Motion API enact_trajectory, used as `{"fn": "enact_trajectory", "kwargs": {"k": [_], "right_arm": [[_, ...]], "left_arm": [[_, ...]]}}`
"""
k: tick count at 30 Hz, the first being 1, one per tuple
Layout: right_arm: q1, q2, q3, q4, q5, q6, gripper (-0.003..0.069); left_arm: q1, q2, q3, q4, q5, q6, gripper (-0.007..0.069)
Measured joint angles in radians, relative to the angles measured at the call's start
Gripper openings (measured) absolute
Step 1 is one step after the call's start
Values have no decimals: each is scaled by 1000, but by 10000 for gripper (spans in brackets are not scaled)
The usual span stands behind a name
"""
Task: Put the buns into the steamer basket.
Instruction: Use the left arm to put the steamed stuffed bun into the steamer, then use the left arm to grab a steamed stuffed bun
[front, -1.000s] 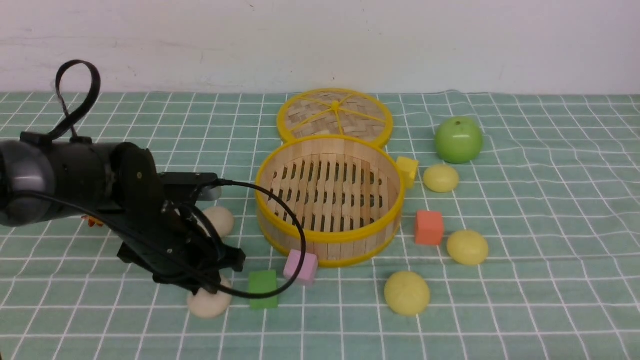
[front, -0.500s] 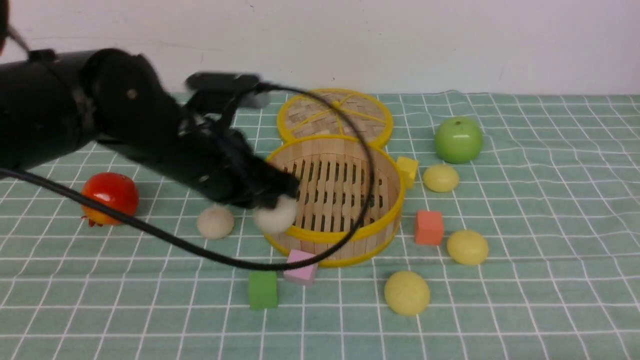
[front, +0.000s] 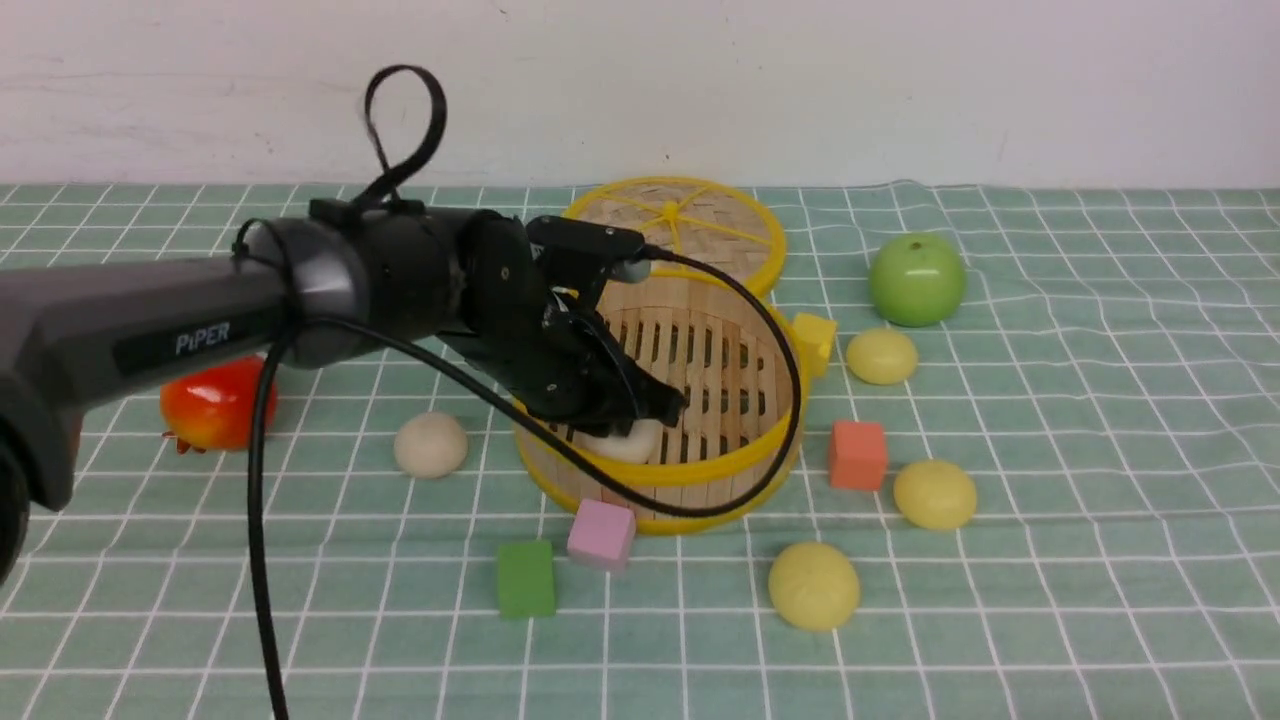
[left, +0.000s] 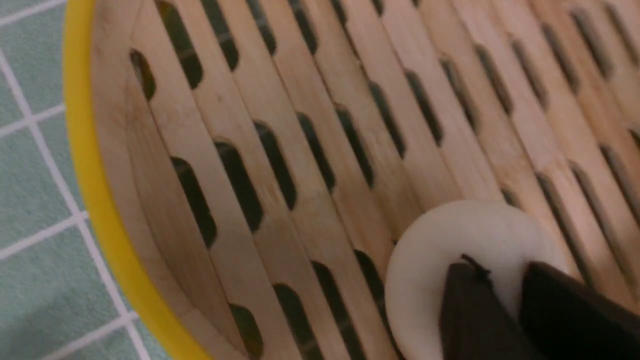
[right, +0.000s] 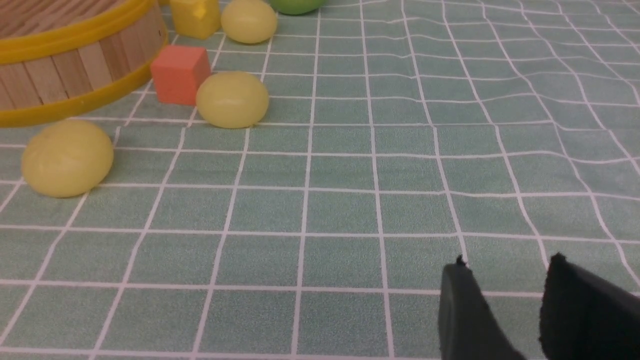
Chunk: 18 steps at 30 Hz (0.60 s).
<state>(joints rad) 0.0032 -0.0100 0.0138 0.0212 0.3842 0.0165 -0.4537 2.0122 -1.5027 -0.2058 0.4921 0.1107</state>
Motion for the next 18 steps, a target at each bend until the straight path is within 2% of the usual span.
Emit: {"fn": "enact_trajectory", "kwargs": {"k": [3,4,5,8,13,16,18], "right_arm": [[0,0,0,0,0,0,240],[0,0,0,0,0,0,240],[0,0,0,0,0,0,240],[0,0,0,0,0,0,240],[0,0,0,0,0,0,240],[0,0,0,0,0,0,240],[0,0,0,0,0,0,240]], "left_arm": [[2,-18,-20,2,37,-45,291],[2,-21,-21,2,42,-50,291],[2,-62,-24,7,85,-94,349],[2,-150,-25,59,163,-146,401],[36,-272,-37,206,324,-237,374],[77,-274,-22,213,380,-254,326],[138,-234,13,212,375,-261,265]]}}
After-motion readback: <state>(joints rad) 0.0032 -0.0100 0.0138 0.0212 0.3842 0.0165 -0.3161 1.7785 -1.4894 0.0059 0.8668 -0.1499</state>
